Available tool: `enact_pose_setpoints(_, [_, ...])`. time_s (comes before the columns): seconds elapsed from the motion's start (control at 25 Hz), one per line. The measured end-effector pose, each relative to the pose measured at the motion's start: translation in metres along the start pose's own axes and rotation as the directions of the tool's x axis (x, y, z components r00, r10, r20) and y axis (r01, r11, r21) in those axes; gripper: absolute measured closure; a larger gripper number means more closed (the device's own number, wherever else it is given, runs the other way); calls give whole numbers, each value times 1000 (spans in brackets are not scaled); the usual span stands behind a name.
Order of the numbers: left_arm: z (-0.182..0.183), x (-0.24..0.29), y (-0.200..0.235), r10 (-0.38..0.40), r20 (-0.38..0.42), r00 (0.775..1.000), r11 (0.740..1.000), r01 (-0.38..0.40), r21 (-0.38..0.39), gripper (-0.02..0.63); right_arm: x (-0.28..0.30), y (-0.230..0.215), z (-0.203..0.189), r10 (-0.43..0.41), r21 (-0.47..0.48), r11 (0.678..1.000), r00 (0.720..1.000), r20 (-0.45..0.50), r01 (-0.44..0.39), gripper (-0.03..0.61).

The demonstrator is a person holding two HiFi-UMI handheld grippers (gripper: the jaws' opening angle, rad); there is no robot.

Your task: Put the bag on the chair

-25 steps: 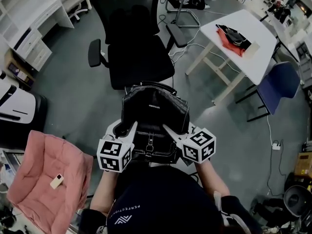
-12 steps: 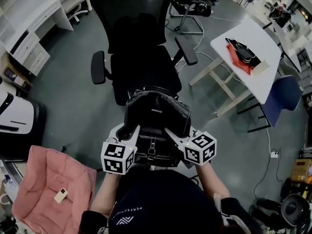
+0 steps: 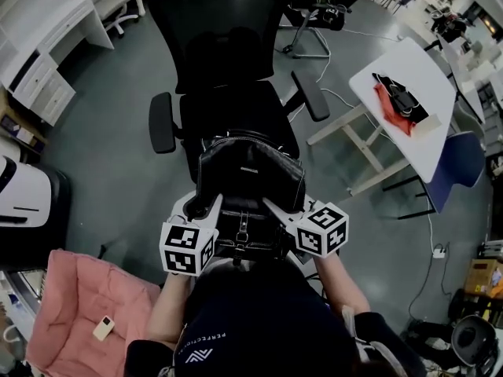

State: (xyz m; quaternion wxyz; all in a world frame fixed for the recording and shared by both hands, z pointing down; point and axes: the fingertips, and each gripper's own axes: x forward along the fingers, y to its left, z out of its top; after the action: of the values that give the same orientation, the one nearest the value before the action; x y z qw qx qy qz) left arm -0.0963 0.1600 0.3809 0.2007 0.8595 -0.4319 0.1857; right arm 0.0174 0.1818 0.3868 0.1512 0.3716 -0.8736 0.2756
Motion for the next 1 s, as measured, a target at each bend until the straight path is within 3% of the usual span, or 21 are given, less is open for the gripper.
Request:
enact_pose_setpoints(0.52, [34,68,61,90,14,996,994,-89,-58,491,73,-64,52,70,-54,996,997,-41,-72,515])
enact_pose_setpoints(1.0, [68,165,112,194,-58,979,968,-200,-150,491,145,-159,101,196,-24,979,969,-148,-202,515])
